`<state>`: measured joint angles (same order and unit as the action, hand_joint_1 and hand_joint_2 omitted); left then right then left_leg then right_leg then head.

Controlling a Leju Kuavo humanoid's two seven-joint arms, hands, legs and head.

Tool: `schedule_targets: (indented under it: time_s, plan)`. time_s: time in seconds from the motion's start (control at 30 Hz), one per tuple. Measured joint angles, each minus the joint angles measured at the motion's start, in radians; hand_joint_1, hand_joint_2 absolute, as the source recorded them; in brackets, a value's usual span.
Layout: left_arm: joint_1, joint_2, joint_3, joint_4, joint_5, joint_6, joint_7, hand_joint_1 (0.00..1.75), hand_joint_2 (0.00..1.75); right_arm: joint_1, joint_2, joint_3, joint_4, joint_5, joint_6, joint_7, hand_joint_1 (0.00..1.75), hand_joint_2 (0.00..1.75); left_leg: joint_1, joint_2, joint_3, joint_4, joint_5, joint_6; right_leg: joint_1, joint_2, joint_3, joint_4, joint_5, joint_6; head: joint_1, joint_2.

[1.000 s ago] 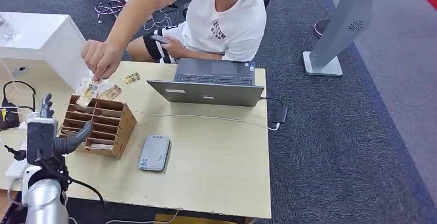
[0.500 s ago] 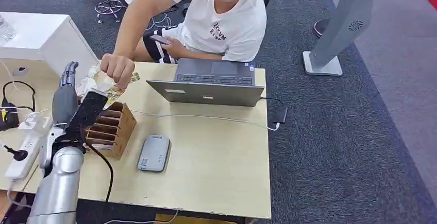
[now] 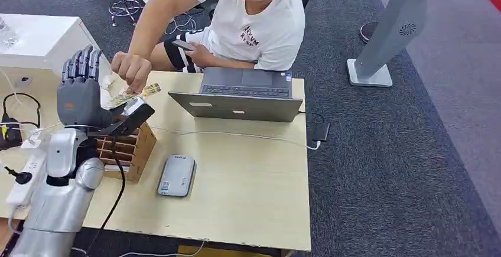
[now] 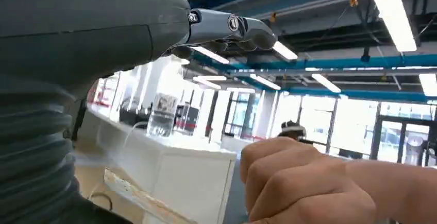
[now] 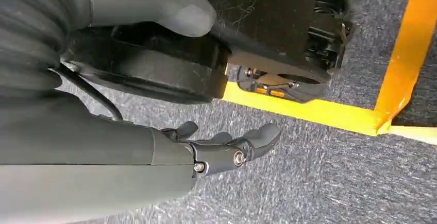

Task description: Pass the card to the sensor for recognition and then transmit it.

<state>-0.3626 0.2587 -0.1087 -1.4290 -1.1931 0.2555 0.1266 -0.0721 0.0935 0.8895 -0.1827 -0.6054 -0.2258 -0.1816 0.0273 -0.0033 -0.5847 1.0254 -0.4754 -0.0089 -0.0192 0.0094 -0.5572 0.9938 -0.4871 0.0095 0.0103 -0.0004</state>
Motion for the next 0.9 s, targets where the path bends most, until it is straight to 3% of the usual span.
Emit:
schedule_targets:
  time_s: [0.07,0.1,0.9]
  plan:
    - [-0.008,0.010,-0.015,0.000,-0.031,0.010,0.012,0.00,1.75,-0.003,0.001,0.008,0.000,0.000,-0.004,0.006,0.00,1.75,0.000,0.000,0.000,0.000,0.000,0.000,0.000,0.000,0.000,0.000,0.000,0.000,0.000,0.000]
    - [-0.013,0.014,-0.023,0.000,-0.038,0.012,0.017,1.75,1.75,-0.004,0.002,0.010,0.000,0.001,-0.007,0.007,0.00,1.75,0.000,0.000,0.000,0.000,0.000,0.000,0.000,0.000,0.000,0.000,0.000,0.000,0.000,0.000]
    - [0.000,0.043,-0.072,-0.007,-0.017,0.021,0.008,1.75,1.75,-0.004,0.009,0.037,0.000,0.023,-0.028,-0.001,0.00,1.75,0.000,0.000,0.000,0.000,0.000,0.000,0.000,0.000,0.000,0.000,0.000,0.000,0.000,0.000]
